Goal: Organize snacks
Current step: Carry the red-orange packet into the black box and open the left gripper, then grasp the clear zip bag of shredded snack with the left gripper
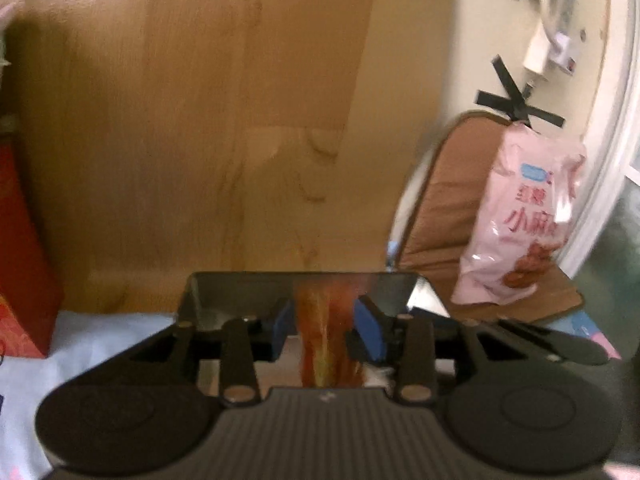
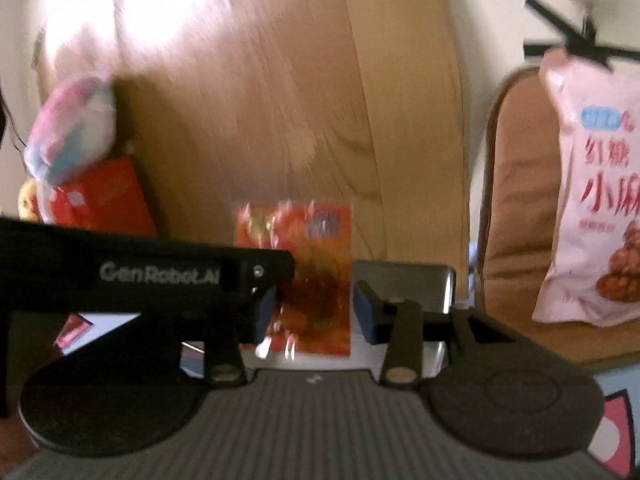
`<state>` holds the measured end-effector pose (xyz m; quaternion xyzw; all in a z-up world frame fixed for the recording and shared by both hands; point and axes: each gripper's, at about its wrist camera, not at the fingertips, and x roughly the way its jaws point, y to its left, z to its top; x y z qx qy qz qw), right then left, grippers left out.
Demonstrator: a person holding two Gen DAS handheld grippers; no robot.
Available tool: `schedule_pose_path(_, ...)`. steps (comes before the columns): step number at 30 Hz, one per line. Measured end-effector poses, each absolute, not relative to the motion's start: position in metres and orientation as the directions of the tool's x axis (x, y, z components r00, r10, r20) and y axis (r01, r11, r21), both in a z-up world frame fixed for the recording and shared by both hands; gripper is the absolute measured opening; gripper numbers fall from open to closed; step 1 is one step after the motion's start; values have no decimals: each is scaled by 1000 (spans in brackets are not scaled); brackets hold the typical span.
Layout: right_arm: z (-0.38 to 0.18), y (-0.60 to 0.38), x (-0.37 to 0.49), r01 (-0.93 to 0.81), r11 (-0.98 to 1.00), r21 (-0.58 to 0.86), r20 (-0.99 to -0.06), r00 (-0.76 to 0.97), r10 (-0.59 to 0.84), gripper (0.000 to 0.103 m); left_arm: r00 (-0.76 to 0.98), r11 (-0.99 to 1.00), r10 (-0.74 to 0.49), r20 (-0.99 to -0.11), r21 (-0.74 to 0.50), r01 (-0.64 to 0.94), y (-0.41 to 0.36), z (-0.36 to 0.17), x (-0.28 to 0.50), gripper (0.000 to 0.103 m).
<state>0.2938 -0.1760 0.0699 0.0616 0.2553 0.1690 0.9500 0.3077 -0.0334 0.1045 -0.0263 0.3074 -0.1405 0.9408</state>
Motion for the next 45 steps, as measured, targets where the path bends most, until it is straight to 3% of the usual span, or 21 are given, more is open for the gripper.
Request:
schedule_pose_path(4,70,-216,276,-194,934,299,-397,865,307,58,828,977,-205,-522,-159,142,2,110,305,43)
schedule_pose_path(9,63,-246,244,-158,901,404,-393,859,327,59,757,996,-48,-652,-90,-15,24,84,326,43)
schedule_pose_path(13,57,-236,240,-141,922,360,-433,850,299,59,681,993,-73,-728,-118,-19,21,60,335,39)
schedule_pose_path(16,53,-243,247,-95,910,403,-466,835,294,58,670,989,-123,-732,-146,22,9,61,325,37)
schedule_pose_path(18,53,-243,243,-80,901,426,-470,832,296,58,675,995,-93,-732,-96,33,-3,65,317,37)
schedule_pose_path(20,59,-238,232,-116,899,423,-450,834,320,59,678,994,-103,-727,-95,50,-2,67,307,37)
schedule_pose_path(22,66,-227,213,-169,901,399,-433,832,348,59,691,993,-109,-715,-109,44,6,74,297,45)
schedule_pose_path(26,72,-203,169,-360,843,400,-410,752,516,59,748,990,-91,-658,-143,-6,48,93,252,53)
schedule_pose_path(32,53,-160,104,-612,717,333,-470,552,689,58,745,983,-124,-655,-182,4,83,83,175,55)
schedule_pose_path(39,22,-114,106,-616,768,175,-587,561,584,58,673,971,-205,-711,-233,50,71,48,159,56)
schedule_pose_path(41,17,-104,116,-611,778,147,-601,569,561,58,678,967,-224,-700,-248,63,70,47,155,46)
schedule_pose_path(43,19,-100,117,-607,782,141,-613,567,550,48,666,957,-265,-697,-277,91,69,51,150,22)
schedule_pose_path(45,25,-96,108,-634,757,158,-620,534,576,40,675,972,-216,-705,-220,81,67,53,138,22)
